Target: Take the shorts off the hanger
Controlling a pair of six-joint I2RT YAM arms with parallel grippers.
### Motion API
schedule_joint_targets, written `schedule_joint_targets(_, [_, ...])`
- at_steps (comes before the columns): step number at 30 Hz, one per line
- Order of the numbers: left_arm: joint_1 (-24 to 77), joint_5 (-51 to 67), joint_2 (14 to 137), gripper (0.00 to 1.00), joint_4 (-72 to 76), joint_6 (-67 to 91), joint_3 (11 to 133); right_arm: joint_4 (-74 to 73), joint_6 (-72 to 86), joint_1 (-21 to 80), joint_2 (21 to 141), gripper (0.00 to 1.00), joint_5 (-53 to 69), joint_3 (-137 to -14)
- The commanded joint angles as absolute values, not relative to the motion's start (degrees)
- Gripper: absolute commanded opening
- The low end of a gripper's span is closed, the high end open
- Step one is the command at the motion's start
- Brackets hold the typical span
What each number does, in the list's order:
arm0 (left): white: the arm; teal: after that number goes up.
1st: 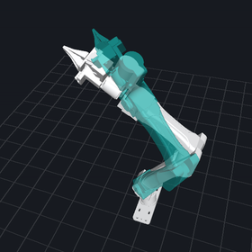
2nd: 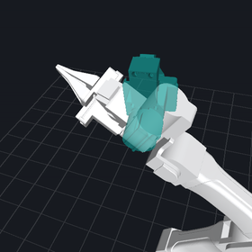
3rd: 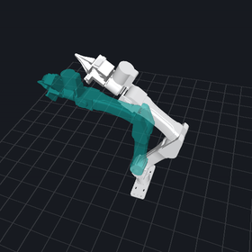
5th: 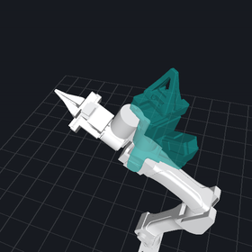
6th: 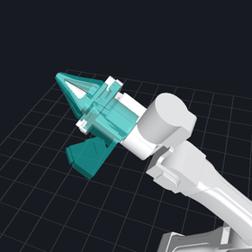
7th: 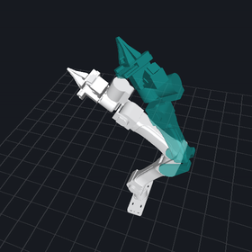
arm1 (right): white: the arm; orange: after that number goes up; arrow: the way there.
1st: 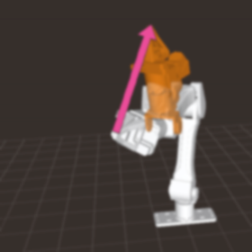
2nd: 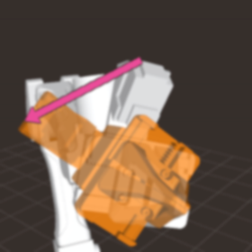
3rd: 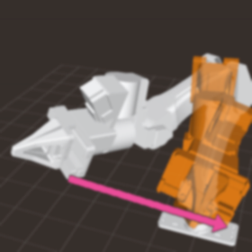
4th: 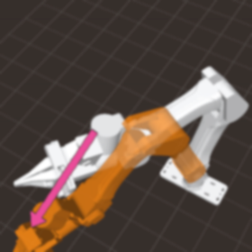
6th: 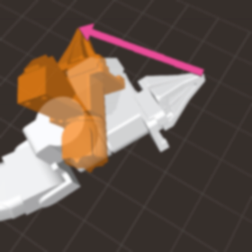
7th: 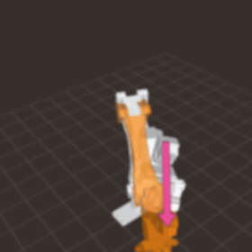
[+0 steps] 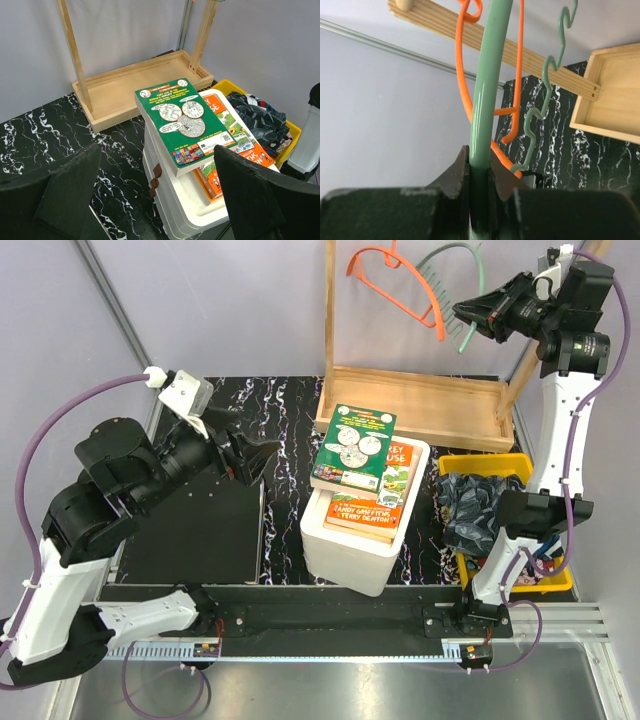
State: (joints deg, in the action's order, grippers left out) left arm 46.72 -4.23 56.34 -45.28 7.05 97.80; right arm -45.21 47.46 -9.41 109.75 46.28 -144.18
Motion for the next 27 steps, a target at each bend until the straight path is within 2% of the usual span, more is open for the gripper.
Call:
schedule_joint_targets(1, [46.4,-3.5,55.9,0.99,-44.8,6.7,99.5,-40.6,52.6,-10.9,107.8,0.00,49.7,-141.3])
schedule_joint_targets(7, [46.4,-2.5,56.6,0.99,-44.7,7.9,99.8,-44.1,50.4,-13.1,104.1,0.01,47.1,-133.6])
schedule_joint_targets(8, [46.4,-2.5,56.7,0.99,-44.7,8.1,99.8,-45.6,49.1,-13.2,103.3,0.09,45.1,-133.0])
schedule_joint_targets(11, [46.4,-2.3,56.8,0.99,-44.7,8.8,99.8,-55.6,42.9,-13.4,102.8,0.20,40.6,-132.6])
schedule_joint_targets(12, [46.3,-2.2,56.8,0.99,-44.7,9.2,99.7,-57.8,39.8,-13.4,102.9,0.28,39.3,-133.8])
schedule_joint_targets(14, [46.4,-1.9,56.9,0.99,-44.7,10.0,99.7,-63.8,35.3,-13.4,103.6,0.38,35.5,-136.0])
schedule_joint_targets(15, [46.3,-1.6,57.0,0.99,-44.7,10.2,99.8,-65.7,34.0,-13.4,104.0,0.49,34.4,-139.0])
schedule_joint_targets(17, [46.4,-1.1,57.7,0.99,-44.7,10.9,100.0,-70.5,31.1,-13.4,105.0,0.59,31.1,-142.2])
schedule_joint_targets(21, [46.4,-1.0,58.6,0.99,-44.6,12.1,100.8,-75.5,28.2,-13.4,105.0,0.95,26.6,-147.3])
schedule_joint_targets(22, [46.3,-1.0,58.9,0.99,-44.6,12.3,101.0,-76.3,27.7,-13.4,104.1,1.00,25.1,-147.3])
schedule_joint_targets(27, [46.4,-1.2,60.2,0.99,-44.0,14.7,101.3,-80.6,23.6,-13.4,98.9,1.00,19.5,-142.9])
